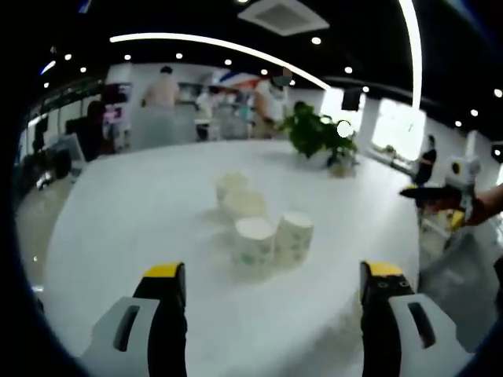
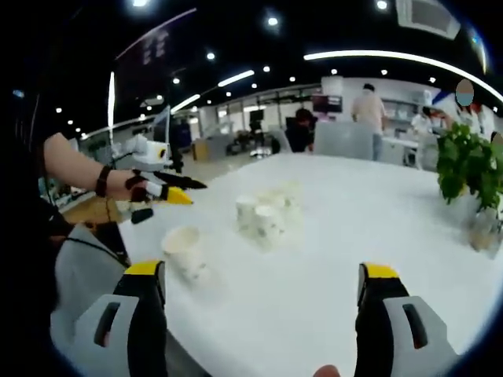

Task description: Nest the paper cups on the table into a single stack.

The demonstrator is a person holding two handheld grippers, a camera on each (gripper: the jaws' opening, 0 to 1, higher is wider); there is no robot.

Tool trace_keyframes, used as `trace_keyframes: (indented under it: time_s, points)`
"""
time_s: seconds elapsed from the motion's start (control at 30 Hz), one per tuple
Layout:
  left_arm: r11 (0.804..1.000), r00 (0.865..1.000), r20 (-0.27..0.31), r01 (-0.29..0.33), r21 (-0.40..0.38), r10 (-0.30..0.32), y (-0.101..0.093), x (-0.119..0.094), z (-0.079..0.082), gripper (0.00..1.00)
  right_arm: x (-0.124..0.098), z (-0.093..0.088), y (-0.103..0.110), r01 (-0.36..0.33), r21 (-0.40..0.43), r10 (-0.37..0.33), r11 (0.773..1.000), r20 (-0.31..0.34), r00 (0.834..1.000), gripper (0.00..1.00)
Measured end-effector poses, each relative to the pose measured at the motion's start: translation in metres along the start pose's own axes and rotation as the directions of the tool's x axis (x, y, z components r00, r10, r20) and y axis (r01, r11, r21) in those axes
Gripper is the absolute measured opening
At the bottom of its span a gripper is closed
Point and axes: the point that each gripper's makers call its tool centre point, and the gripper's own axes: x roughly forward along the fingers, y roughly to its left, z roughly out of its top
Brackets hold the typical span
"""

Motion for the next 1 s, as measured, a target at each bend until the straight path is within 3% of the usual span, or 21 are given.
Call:
trace_keyframes:
  time_s: [0.47, 1.0]
  points:
    - [0.997, 0.997, -0.04, 0.07, 0.043, -0.069, -0.003, 0.056, -0.002, 0.88, -0.018, -0.014, -0.007, 0.068, 0.039, -0.067, 0.997, -0.025, 0.997, 1.0]
    - [0.992, 0.995, -0.06, 0.083, 0.094, -0.078, 0.003, 0.088, 0.004, 0.78, -0.028, -0.017, -0.015, 0.128, 0.063, -0.126, 0.99, -0.035, 0.991, 1.0]
